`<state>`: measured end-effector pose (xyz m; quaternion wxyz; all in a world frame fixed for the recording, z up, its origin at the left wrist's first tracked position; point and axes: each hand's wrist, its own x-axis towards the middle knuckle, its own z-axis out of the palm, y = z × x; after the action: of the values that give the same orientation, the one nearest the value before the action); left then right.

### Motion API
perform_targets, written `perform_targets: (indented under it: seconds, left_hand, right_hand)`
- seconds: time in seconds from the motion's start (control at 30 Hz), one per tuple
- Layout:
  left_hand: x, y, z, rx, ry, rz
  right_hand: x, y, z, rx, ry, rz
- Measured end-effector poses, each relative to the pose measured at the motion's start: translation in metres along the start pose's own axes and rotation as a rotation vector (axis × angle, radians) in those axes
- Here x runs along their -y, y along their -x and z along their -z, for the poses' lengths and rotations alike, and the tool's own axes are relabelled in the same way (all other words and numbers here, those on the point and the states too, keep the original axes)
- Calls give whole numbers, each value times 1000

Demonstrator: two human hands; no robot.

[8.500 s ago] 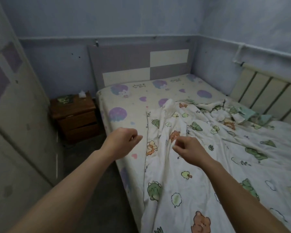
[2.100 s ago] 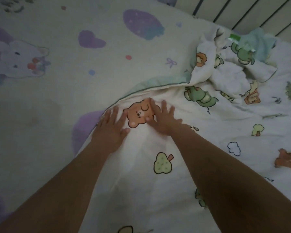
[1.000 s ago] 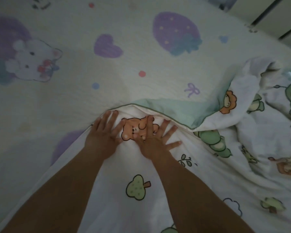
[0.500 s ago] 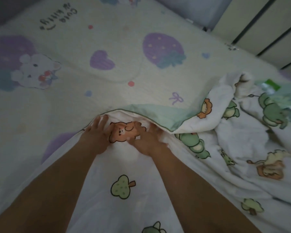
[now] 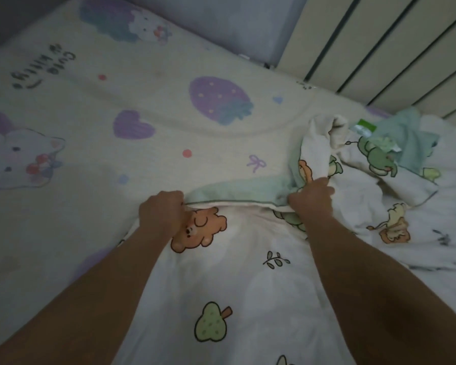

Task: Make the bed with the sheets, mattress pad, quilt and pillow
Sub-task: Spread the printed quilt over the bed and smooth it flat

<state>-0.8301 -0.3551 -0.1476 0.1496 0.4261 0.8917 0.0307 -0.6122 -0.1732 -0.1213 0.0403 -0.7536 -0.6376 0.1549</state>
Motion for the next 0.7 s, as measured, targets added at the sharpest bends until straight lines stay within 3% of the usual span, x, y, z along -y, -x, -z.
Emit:
perform_targets:
  seconds: [0.1,0.2,0.3,0.4,0.5,0.57,0.7]
  left_hand:
    - [-1,4,5,-112,168,10]
    - [11,-6,8,-235,551,175]
    - [20,-21,11,-340,834,298]
    - [23,-27,19,-447,883,385]
    - [19,-22,10,-459,913,371]
    - [13,-24,-5,-367,914,305]
    - [12,-40,-49,-268,488,-43]
  right_hand:
    - [1,-6,0,21,-135,-32]
    - [43,-11,8,164,-621,-84]
    - [119,-12,15,202,-1066,49]
    - [191,-15,27,322,-1416,185]
    - [234,-25,35,344,-1422,354]
    - [249,-36,24,318,-1372,414]
    - [257,-59,-24,295,-1212,477]
